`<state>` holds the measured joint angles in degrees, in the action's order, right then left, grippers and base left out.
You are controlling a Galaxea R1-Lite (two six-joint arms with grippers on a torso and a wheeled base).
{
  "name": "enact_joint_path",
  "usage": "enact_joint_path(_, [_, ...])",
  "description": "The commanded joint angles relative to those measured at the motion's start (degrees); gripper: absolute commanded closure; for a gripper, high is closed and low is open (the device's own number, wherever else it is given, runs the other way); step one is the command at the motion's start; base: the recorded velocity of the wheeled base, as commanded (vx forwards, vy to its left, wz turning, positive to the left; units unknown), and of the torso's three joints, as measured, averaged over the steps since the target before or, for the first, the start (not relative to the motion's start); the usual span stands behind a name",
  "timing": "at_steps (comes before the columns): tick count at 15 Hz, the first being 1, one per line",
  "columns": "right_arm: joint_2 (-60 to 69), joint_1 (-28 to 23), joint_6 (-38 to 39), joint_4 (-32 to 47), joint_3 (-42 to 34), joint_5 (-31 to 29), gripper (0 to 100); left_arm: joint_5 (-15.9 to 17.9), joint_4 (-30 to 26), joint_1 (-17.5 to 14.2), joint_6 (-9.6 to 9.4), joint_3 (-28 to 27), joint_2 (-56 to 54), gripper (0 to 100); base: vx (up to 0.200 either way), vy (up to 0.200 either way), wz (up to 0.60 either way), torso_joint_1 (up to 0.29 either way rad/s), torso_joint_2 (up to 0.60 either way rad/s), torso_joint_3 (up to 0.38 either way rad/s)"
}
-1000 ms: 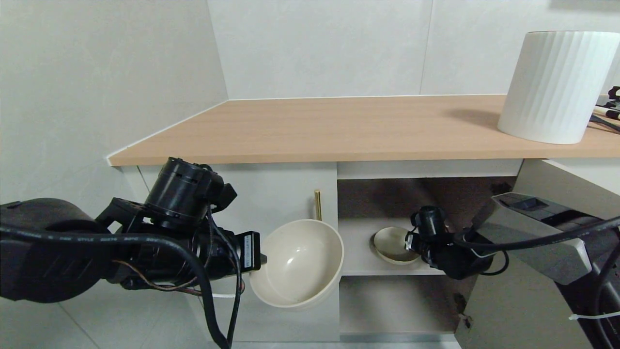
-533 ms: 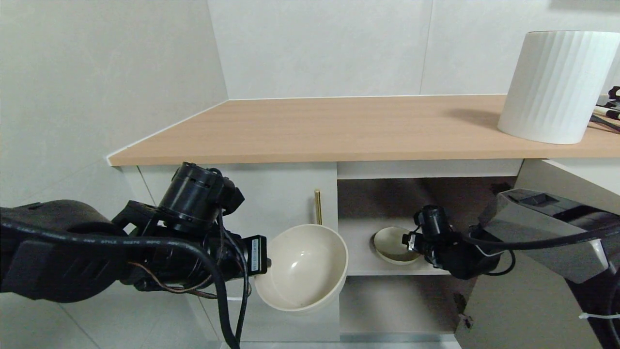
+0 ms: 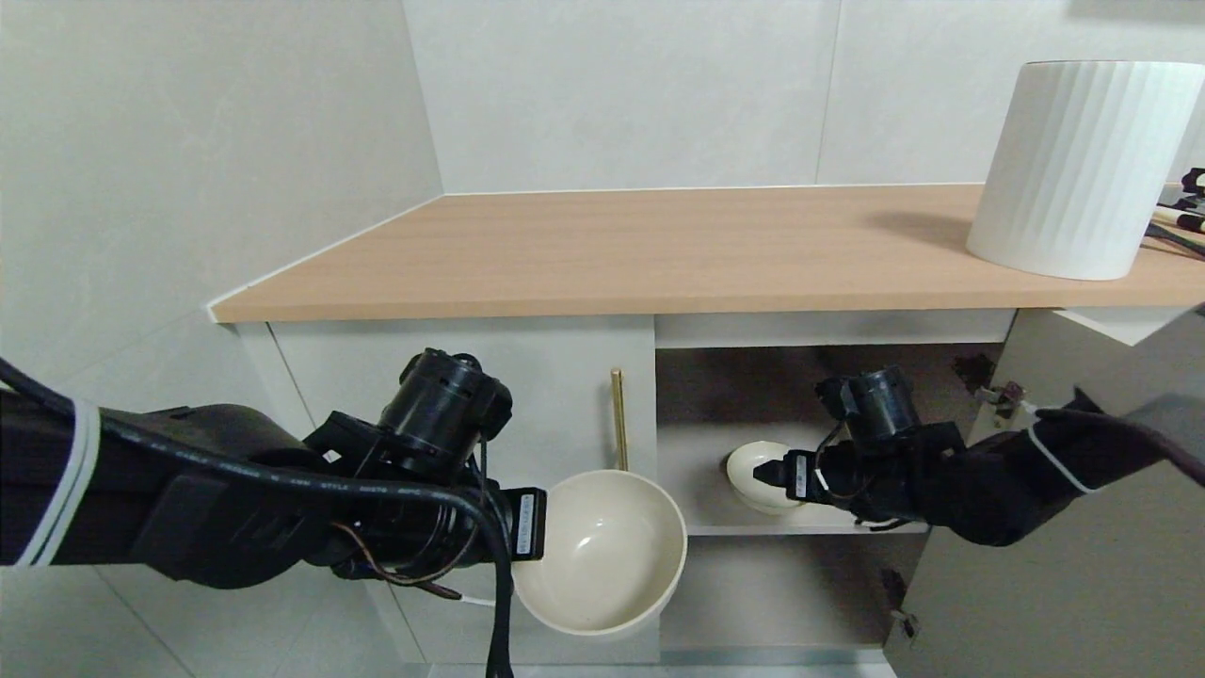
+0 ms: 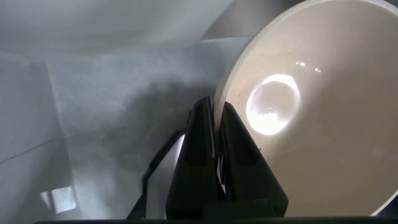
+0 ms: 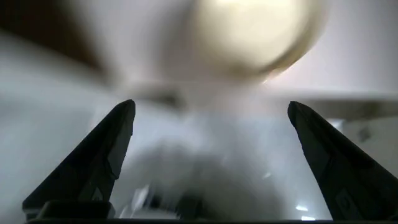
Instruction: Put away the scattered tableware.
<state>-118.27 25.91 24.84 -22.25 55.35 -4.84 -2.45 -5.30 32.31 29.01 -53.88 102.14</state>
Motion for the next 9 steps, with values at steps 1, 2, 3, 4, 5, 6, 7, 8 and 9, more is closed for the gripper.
enact_joint_path(1, [15.88, 6.35, -0.06, 10.91, -2.35, 8.09, 0, -0.54, -0.06, 1.53, 0.08, 0.27, 2.44, 100, 0.0, 0.0, 0.0, 0.0, 0.0, 0.0])
enact_joint_path(2, [18.08, 8.02, -0.06, 13.81, -2.35, 9.76, 0, -0.54, -0.06, 2.06, 0.08, 0.27, 2.8, 100, 0.0, 0.0, 0.0, 0.0, 0.0, 0.0])
enact_joint_path(3, [19.31, 9.25, -0.06, 15.22, -2.44, 10.38, 0, -0.54, -0.06, 2.41, 0.08, 0.27, 3.06, 100, 0.0, 0.0, 0.0, 0.0, 0.0, 0.0])
enact_joint_path(4, [20.01, 11.18, -0.06, 16.1, -2.61, 10.38, 0, -0.54, -0.06, 2.94, 0.08, 0.27, 3.68, 100, 0.0, 0.0, 0.0, 0.0, 0.0, 0.0])
enact_joint_path(5, [20.01, 12.42, -0.06, 16.1, -2.96, 10.38, 0, -0.54, -0.06, 3.55, 0.08, 0.36, 4.29, 100, 0.0, 0.0, 0.0, 0.0, 0.0, 0.0])
enact_joint_path(6, [19.92, 13.21, -0.06, 16.1, -3.23, 10.38, 0, -0.54, -0.06, 3.91, 0.08, 0.36, 4.82, 100, 0.0, 0.0, 0.0, 0.0, 0.0, 0.0])
enact_joint_path(7, [19.31, 14.96, -0.15, 16.18, -4.11, 10.38, 0, -0.54, -0.06, 4.87, 0.17, 0.36, 5.52, 100, 0.0, 0.0, 0.0, 0.0, 0.0, 0.0])
enact_joint_path(8, [18.87, 15.76, -0.24, 16.18, -4.19, 10.38, 0, -0.54, -0.06, 5.4, 0.25, 0.36, 5.87, 100, 0.0, 0.0, 0.0, 0.0, 0.0, 0.0])
enact_joint_path(9, [18.17, 16.46, -0.32, 16.18, -4.37, 10.11, 0, -0.54, -0.06, 5.49, 0.25, 0.36, 5.87, 100, 0.0, 0.0, 0.0, 0.0, 0.0, 0.0])
